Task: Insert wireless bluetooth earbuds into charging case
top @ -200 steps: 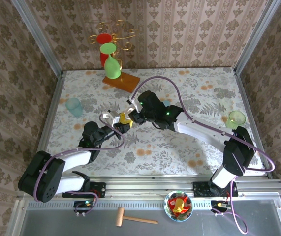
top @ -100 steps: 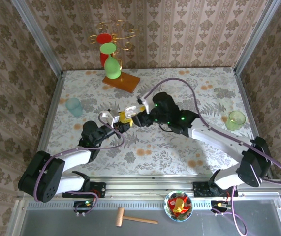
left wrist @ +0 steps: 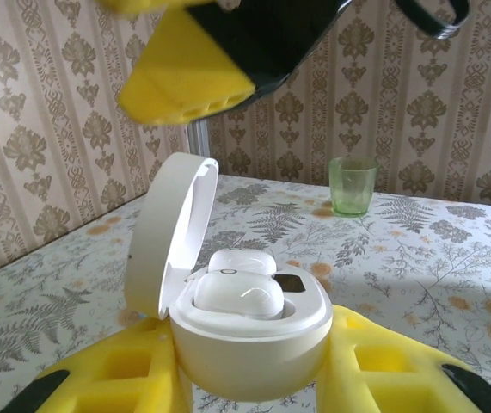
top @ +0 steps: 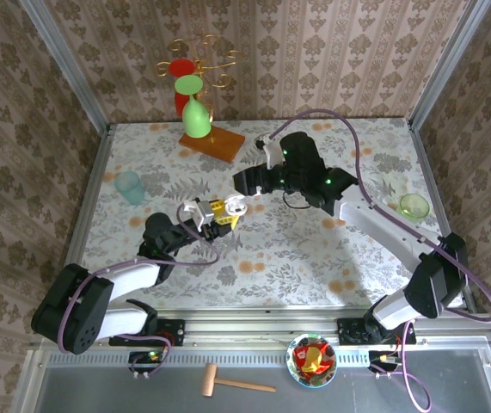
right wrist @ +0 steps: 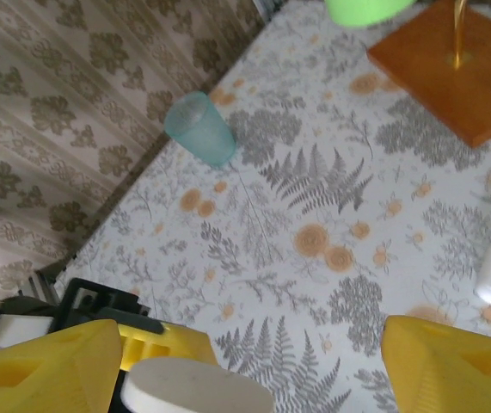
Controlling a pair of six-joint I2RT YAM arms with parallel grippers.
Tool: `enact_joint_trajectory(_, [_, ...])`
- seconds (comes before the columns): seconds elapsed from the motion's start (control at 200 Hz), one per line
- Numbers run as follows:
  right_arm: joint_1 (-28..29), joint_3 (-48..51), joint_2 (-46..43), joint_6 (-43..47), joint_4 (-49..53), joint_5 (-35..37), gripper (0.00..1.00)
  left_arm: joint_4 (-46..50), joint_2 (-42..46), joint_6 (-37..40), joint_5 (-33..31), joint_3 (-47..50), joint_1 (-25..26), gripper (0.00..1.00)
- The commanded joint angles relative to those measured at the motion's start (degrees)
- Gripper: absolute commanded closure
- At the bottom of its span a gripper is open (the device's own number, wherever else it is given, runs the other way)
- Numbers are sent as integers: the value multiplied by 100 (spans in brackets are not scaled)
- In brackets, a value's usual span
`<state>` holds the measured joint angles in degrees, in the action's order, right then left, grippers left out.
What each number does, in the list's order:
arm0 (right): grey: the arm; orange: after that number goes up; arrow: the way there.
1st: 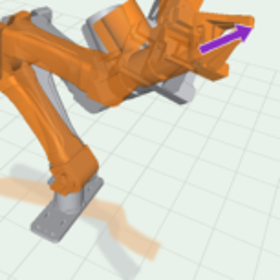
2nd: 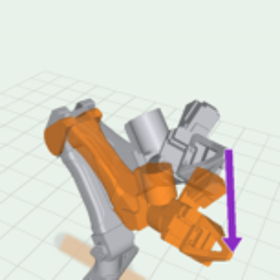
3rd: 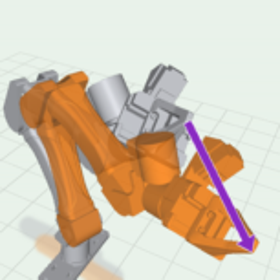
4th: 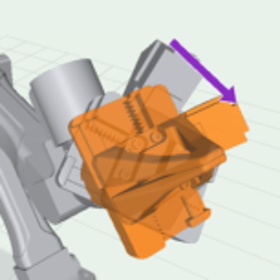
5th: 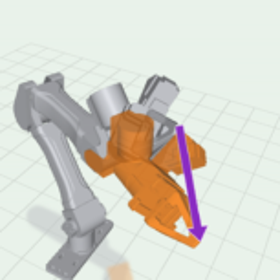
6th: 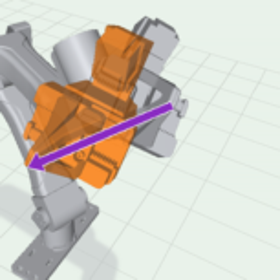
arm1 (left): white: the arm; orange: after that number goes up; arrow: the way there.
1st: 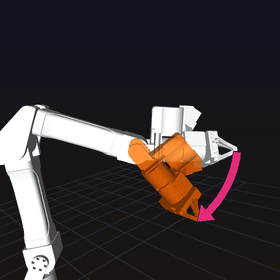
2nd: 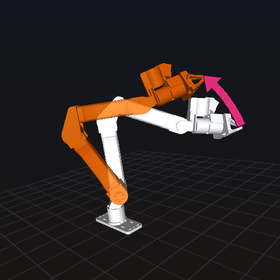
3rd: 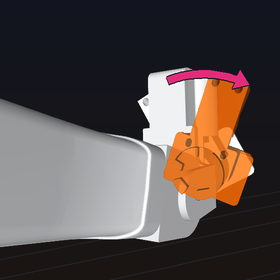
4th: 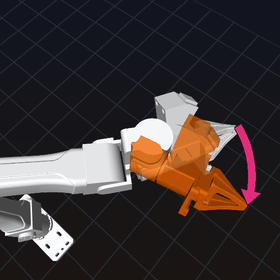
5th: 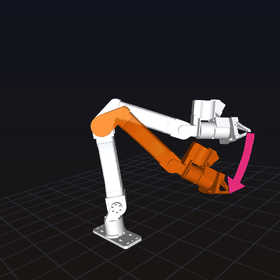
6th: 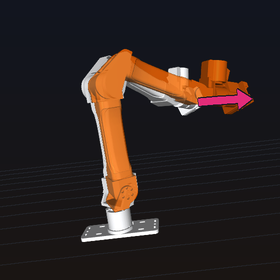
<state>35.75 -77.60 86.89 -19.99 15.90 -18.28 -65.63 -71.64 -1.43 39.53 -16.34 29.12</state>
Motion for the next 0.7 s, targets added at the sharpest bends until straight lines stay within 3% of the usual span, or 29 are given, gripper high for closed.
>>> enact_joint_trajectory(0.0, [-24,-260,210,-32,881,-306,20,-371,4,70,112,-102,49,73])
enact_joint_trajectory(0.25, [-24,115,-83,184,919,-525,19,-562,9,-234,-226,-115,67,73])
enact_joint_trajectory(0.35, [-135,443,-335,-339,456,-776,19,-607,-6,-278,-442,-141,88,73])
enact_joint_trajectory(0.535, [-487,1725,-446,-3126,-2573,-2422,20,-790,-44,-437,-716,-312,248,73])
enact_joint_trajectory(0.695, [-481,2466,-113,-5102,-5126,-2913,25,-786,-35,-411,-893,-418,388,73])
